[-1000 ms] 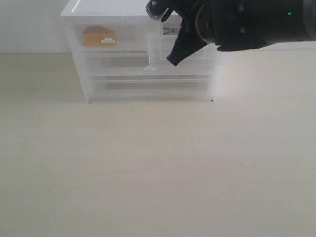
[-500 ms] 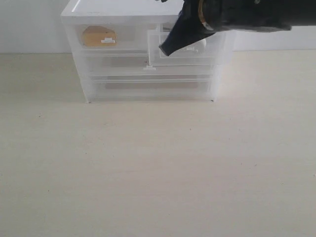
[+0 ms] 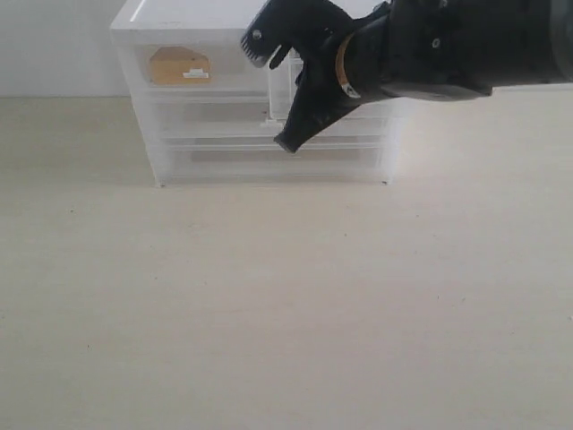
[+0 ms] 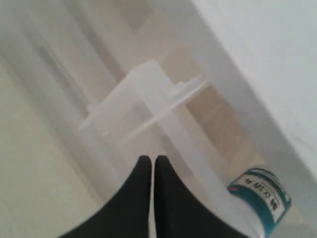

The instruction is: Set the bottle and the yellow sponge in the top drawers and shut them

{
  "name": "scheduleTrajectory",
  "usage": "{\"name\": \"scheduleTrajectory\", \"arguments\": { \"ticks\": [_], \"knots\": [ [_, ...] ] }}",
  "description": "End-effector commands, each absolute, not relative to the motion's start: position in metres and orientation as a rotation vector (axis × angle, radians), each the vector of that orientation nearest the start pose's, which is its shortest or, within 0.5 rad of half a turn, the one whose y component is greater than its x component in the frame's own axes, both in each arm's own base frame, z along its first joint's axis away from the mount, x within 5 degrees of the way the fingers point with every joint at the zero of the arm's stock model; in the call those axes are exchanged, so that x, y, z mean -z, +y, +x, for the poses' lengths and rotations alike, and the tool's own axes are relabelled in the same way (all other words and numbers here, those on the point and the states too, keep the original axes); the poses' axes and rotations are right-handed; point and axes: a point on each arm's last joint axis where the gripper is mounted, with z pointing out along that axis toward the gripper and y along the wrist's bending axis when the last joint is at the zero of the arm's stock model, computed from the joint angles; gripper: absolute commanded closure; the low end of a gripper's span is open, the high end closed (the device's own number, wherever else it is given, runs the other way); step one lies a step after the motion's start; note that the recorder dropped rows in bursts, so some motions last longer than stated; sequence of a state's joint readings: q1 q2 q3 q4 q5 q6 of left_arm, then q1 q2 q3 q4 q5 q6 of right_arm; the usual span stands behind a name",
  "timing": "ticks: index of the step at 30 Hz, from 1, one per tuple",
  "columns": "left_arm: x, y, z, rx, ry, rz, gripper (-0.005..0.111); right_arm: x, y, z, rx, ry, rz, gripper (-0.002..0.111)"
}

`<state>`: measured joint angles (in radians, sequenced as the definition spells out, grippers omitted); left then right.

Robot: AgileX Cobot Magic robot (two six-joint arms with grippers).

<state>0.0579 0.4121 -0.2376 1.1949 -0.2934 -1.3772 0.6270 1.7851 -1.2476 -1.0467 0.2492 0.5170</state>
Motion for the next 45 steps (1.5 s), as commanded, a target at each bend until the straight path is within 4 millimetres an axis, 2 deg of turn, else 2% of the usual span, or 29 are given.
{"name": "scheduleTrajectory", "arguments": {
  "ticks": [1,6,9,11,13,16,20,23,29,30,32,35,36,39,45],
  "knots": [
    [-0.273,-0.019,0.096,0.328,1.554,0.007,0.103,-0.262,0.216,0.369,0.201,1.89,-0.929,0.106],
    [-0.273,-0.019,0.096,0.328,1.554,0.007,0.103,-0.269,0.207,0.38,0.238,1.916,-0.841,0.106],
    [-0.273,-0.019,0.096,0.328,1.554,0.007,0.103,-0.277,0.196,0.378,0.273,1.979,-0.72,0.106],
    [-0.273,-0.019,0.096,0.328,1.554,0.007,0.103,-0.284,0.189,0.37,0.285,2.0,-0.679,0.106],
    [-0.273,-0.019,0.096,0.328,1.554,0.007,0.103,-0.291,0.181,0.35,0.224,1.977,-0.691,0.106],
    [-0.273,-0.019,0.096,0.328,1.554,0.007,0.103,-0.299,0.17,0.309,-0.008,1.917,-0.671,0.106],
    [-0.273,-0.019,0.096,0.328,1.554,0.007,0.103,-0.295,0.153,0.242,-0.285,1.815,-0.728,0.106],
    [-0.273,-0.019,0.096,0.328,1.554,0.007,0.103,-0.294,0.139,0.202,-0.43,1.744,-0.722,0.106],
    [-0.273,-0.019,0.096,0.328,1.554,0.007,0.103,-0.267,0.103,0.136,-0.536,1.706,-0.644,0.106],
    [-0.273,-0.019,0.096,0.328,1.554,0.007,0.103,-0.255,0.096,0.125,-0.539,1.692,-0.634,0.106],
    [-0.273,-0.019,0.096,0.328,1.554,0.007,0.103,-0.239,0.082,0.11,-0.581,1.637,-0.516,0.106],
    [-0.273,-0.019,0.096,0.328,1.554,0.007,0.103,-0.207,0.063,0.091,-0.514,1.595,-0.457,0.106],
    [-0.273,-0.019,0.096,0.328,1.554,0.007,0.103,-0.209,0.059,0.089,-0.503,1.558,-0.426,0.106],
    [-0.273,-0.019,0.096,0.328,1.554,0.007,0.103,-0.195,0.052,0.082,-0.436,1.713,-0.473,0.106],
    [-0.273,-0.019,0.096,0.328,1.554,0.007,0.103,-0.196,0.049,0.077,-0.454,1.715,-0.442,0.106]
  ]
}}
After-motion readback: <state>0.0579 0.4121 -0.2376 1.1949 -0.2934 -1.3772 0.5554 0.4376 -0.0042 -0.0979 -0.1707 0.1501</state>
